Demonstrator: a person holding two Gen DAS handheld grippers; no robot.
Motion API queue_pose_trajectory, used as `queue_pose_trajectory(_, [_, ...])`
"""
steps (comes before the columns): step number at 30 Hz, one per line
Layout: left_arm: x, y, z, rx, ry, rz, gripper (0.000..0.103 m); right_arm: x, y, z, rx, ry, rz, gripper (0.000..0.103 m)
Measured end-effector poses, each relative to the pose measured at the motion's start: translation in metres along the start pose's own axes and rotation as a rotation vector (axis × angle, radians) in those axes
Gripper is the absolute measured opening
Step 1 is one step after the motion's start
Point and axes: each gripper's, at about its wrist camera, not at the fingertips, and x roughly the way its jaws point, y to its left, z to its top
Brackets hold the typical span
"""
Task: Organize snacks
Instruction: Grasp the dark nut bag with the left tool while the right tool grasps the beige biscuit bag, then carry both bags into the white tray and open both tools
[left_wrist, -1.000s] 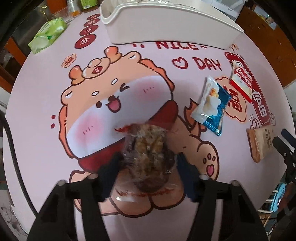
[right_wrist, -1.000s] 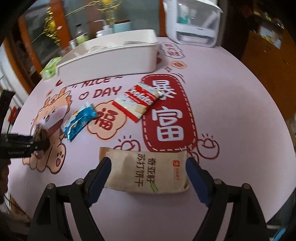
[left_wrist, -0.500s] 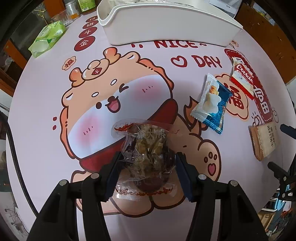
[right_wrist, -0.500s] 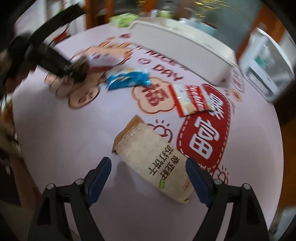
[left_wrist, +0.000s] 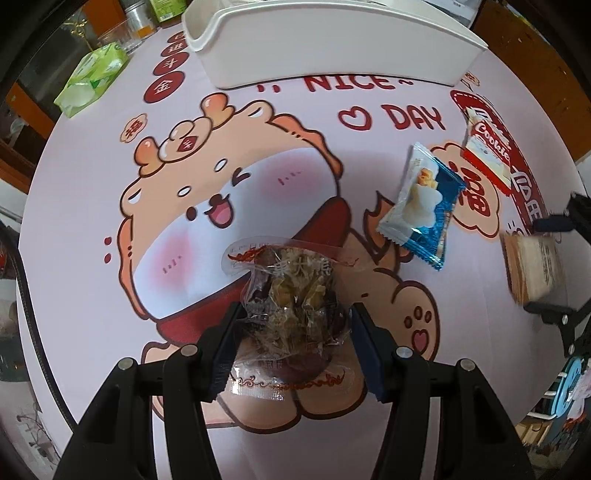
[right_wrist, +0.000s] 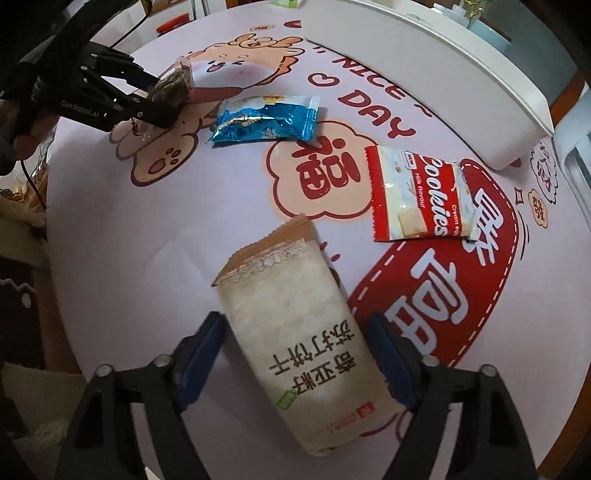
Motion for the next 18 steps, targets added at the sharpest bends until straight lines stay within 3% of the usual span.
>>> queue_pose_trajectory(7, [0.001,-0.016,0.006,0.008,0.007,-0.019,0.055,-0.009,0.002,-0.008,-0.032,0.027,-0.001,0.064])
queue_pose_trajectory(13, [-0.008,-0.025,0.016,-0.004,0.006,-0.048,0.047,-0.053,-0.001,-0.001,0.006,-0.087,-0.001,0.062])
queue_pose_trajectory(18, [-0.034,-0.031,0.037,0.023,-0.065,-0.052,0.047,-0.090,0.001,0.018,0.014,-0.195,-0.011,0.062])
